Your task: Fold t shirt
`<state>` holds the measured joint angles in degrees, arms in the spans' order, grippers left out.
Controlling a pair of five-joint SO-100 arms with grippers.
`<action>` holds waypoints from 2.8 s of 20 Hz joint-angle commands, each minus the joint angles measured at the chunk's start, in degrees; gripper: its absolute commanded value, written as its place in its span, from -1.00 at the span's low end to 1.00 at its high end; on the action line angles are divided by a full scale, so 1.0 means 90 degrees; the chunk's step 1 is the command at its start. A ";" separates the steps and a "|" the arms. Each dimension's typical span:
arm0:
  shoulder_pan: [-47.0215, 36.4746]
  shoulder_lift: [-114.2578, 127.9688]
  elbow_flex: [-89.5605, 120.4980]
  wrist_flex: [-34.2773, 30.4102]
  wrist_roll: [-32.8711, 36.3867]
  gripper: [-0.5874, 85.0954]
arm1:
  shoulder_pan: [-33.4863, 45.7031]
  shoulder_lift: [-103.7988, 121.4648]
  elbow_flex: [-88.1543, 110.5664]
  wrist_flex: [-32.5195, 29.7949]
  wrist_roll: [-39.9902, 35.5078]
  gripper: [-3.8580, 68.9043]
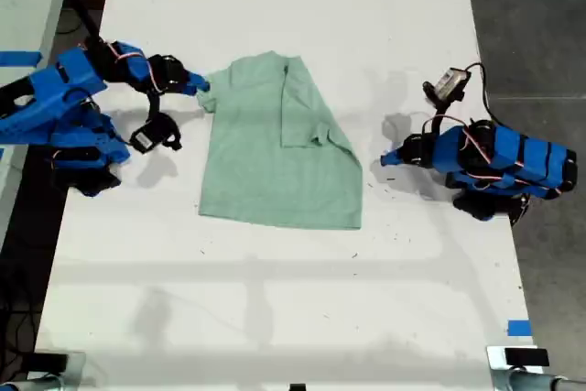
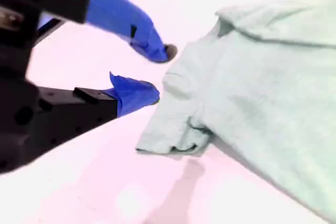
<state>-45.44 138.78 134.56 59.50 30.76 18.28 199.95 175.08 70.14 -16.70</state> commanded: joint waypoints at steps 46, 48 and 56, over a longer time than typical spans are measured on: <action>0.1279 0.4902 0.0645 -0.0078 -0.1377 -0.99 | 0.0039 0.0088 0.0342 -0.0029 -0.0078 -0.88; 0.1934 0.6895 0.3037 -0.0361 -0.1748 -0.99 | 0.0039 0.0088 0.0342 -0.0029 -0.0059 -0.88; 0.2187 0.7539 0.5303 -0.0850 -0.1641 -0.99 | 0.0078 0.0088 0.0342 0.0000 -0.0020 -0.88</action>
<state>-25.40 205.93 181.93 52.65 16.35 18.46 200.04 175.08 70.14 -16.70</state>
